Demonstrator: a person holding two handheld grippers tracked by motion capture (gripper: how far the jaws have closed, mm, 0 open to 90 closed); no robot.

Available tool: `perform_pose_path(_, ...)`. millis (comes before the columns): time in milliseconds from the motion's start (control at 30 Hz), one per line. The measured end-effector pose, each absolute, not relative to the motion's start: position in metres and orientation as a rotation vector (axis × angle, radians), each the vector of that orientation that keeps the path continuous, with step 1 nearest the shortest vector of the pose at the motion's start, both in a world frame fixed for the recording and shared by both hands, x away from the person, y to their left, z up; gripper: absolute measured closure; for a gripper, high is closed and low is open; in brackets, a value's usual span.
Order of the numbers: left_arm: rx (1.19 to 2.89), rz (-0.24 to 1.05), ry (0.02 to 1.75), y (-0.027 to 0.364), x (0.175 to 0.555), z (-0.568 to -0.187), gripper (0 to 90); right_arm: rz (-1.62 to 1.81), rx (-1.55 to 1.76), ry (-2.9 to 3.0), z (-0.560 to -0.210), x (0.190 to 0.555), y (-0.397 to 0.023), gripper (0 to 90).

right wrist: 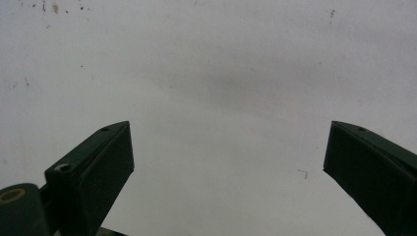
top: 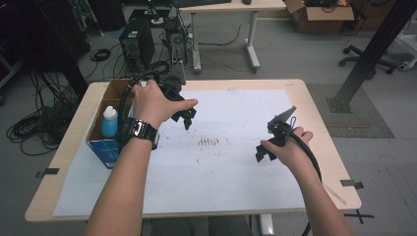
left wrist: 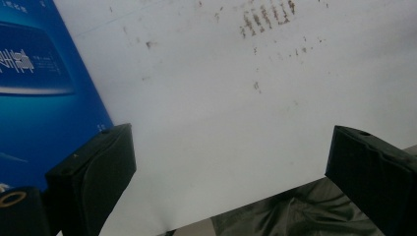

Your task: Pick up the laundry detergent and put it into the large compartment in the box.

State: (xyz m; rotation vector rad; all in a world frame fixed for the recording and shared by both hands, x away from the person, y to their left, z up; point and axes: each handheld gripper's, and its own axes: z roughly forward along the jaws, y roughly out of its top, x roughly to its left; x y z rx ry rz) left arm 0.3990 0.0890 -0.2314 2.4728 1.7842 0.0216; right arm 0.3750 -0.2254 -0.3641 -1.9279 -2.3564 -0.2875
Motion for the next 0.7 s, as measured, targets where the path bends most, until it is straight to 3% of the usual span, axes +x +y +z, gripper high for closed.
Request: perform_pose_path(700, 2.478, -0.001, 1.774, 0.0867, 0.3986, -0.2373, 5.0, -0.292, -1.93, -2.355, -0.364, 0.3723, -0.2267, 4.9)
